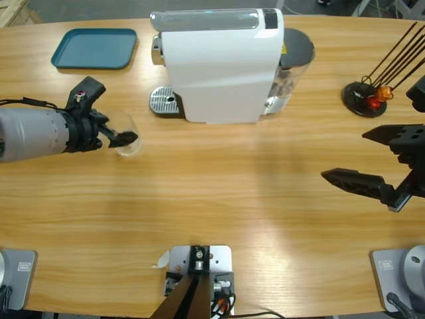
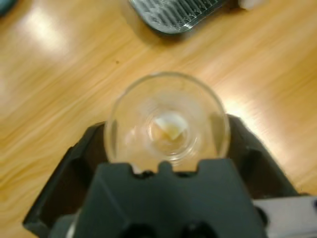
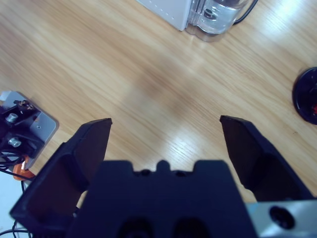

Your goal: Pour coffee

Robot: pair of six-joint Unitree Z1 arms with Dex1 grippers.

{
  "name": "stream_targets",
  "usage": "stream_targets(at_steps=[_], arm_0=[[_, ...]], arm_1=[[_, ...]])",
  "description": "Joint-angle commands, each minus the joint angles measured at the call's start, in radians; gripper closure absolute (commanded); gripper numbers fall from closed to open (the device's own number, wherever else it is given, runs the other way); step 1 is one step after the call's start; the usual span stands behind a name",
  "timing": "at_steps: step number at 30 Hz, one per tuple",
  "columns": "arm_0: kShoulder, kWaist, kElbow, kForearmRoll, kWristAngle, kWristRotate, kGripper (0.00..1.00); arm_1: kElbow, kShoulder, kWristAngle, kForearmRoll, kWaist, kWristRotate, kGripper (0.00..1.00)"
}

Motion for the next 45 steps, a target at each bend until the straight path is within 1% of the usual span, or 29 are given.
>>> stream_targets(at_steps=[1,5,8,10,13,16,21,25,34,45], arm_0=[[0.052,-0.007,0.032,-0.059,0.077,-0.012,0.905],[0.014,-0.006,0.031,-0.097,0.072,0.001,0.906],[-0.021,-0.007,0.013,-0.173,0.061,0.093,0.906],[-0.020,-0.004,-0.020,-0.191,0.041,0.131,0.905],[0.007,0.036,-0.073,-0.192,-0.029,0.167,0.906],[0.042,0.079,-0.099,-0.209,-0.097,0.197,0.906],[0.089,0.157,-0.100,-0.251,-0.191,0.241,0.906],[0.127,0.190,-0.100,-0.282,-0.246,0.259,0.906],[0.218,0.209,-0.126,-0.311,-0.307,0.286,0.902],[0.246,0.237,-0.201,-0.310,-0.350,0.320,0.902]], arm_1=[[0.029,-0.019,0.018,-0.011,-0.010,0.009,0.000],[0.031,-0.018,0.018,-0.013,-0.010,0.009,0.000],[0.032,-0.015,0.017,-0.018,-0.010,0.011,0.000],[0.034,-0.015,0.017,-0.019,-0.010,0.011,0.000],[0.034,-0.015,0.017,-0.020,-0.010,0.011,0.000],[0.034,-0.015,0.017,-0.020,-0.010,0.011,0.000],[0.035,-0.015,0.017,-0.023,-0.012,0.011,0.000],[0.035,-0.013,0.017,-0.023,-0.013,0.011,0.000],[0.035,-0.012,0.018,-0.025,-0.015,0.011,0.000],[0.036,-0.013,0.018,-0.025,-0.015,0.011,0.000]])
